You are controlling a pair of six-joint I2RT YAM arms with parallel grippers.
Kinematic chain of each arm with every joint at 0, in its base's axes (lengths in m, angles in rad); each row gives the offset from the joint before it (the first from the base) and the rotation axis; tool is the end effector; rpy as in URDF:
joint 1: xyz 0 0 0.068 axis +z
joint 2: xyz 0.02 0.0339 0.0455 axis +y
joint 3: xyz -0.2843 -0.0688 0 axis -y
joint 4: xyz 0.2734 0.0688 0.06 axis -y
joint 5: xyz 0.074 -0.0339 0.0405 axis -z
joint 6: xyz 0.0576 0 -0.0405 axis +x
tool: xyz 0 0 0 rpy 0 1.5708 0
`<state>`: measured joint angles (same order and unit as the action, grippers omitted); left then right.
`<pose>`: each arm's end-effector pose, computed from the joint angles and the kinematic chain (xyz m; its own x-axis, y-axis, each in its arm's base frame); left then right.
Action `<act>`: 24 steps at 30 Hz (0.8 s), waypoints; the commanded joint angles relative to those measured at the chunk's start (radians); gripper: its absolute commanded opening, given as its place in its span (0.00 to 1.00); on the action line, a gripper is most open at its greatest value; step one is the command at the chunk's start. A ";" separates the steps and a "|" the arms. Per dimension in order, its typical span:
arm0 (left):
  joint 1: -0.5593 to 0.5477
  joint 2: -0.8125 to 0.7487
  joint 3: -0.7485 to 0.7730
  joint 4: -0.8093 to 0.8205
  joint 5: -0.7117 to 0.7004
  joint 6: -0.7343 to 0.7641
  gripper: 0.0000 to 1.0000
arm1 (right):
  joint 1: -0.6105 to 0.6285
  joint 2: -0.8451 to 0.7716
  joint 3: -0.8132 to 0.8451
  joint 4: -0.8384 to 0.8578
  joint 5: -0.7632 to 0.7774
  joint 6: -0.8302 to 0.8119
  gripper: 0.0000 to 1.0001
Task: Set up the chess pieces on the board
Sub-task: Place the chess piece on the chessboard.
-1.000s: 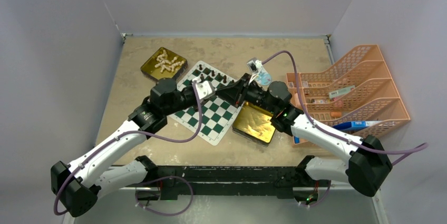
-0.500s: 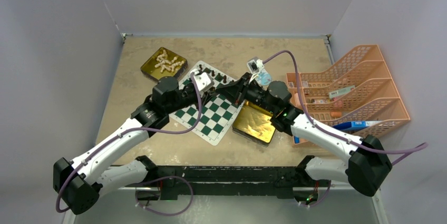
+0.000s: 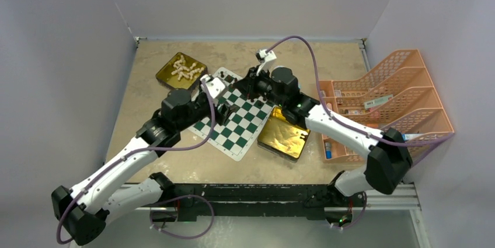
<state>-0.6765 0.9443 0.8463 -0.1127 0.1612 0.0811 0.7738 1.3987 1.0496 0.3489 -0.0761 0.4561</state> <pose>0.1964 -0.1695 0.3494 -0.1026 0.1849 -0.9774 0.7511 0.6586 0.0458 0.2689 0.2688 0.3564 -0.3310 0.2906 -0.8978 -0.6744 0.5926 0.4405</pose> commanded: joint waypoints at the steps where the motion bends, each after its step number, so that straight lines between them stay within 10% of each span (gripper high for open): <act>1: -0.001 -0.143 0.010 -0.030 -0.113 -0.056 0.69 | -0.026 0.083 0.116 -0.100 0.130 -0.100 0.06; 11: 0.000 -0.378 -0.109 -0.034 -0.401 -0.112 0.77 | -0.037 0.393 0.340 -0.179 0.263 -0.184 0.06; 24: 0.000 -0.439 -0.117 -0.083 -0.407 -0.044 0.78 | -0.039 0.647 0.437 -0.092 0.262 -0.172 0.07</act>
<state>-0.6765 0.5182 0.7277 -0.2192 -0.2379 0.0124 0.7383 2.0365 1.4399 0.1947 0.1665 0.2794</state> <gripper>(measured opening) 0.777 0.129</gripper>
